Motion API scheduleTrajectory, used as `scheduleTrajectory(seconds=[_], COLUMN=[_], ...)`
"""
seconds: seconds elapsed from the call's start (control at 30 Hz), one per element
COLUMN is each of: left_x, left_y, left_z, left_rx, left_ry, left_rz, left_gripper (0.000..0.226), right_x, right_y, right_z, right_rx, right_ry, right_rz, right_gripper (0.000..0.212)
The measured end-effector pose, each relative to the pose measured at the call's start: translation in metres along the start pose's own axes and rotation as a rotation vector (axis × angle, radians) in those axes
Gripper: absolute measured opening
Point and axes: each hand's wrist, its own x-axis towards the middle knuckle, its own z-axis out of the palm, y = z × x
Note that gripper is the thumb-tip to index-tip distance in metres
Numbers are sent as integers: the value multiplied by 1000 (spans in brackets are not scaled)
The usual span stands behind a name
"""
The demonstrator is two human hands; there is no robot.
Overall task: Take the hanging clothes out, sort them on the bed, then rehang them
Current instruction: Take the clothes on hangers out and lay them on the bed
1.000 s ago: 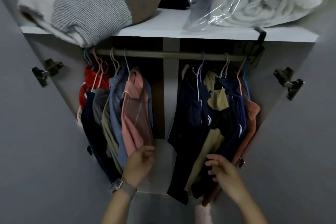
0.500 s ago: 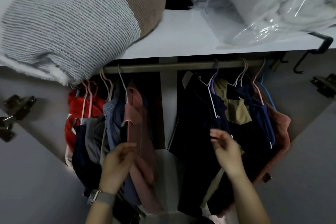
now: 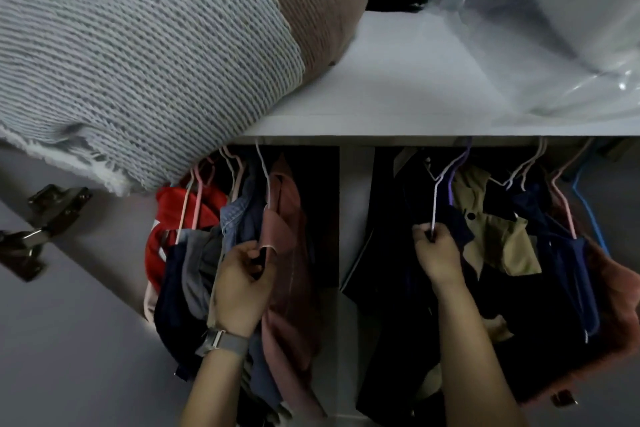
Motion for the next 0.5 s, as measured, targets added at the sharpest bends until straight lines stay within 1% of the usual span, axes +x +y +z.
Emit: scheduleTrajectory(seconds=[0.07,0.13,0.23,0.3,0.37,0.4,0.43,0.5], left_x=[4,7,11,15,24,28,31,34], left_y=[0,2,5,6,1,-2,-5,-8], left_z=[7,12,22,28,35,39,42,51], left_rx=[63,102,116,135,132,125,120,75], left_ry=[13,30,39,12,-3,-21,-36,-50], left_rz=[18,26,65,78,60,61,91,116], left_gripper=[26,30,26,22,10,8,13,14], right_x=[0,0,2,3,3,3,3,1], right_y=[0,-4,-16,-27,-37,-40,-41,-43], right_z=[4,3,-6,-15,-23,-26,-28,-30], right_rx=[216,349,367,414,498,532,552,567], right_ry=[48,85,89,93,80,68,59,37], right_rz=[30,44,2,-60,-90,-96,-102,-112], right_gripper=[17,20,19,16,23,27,28,24])
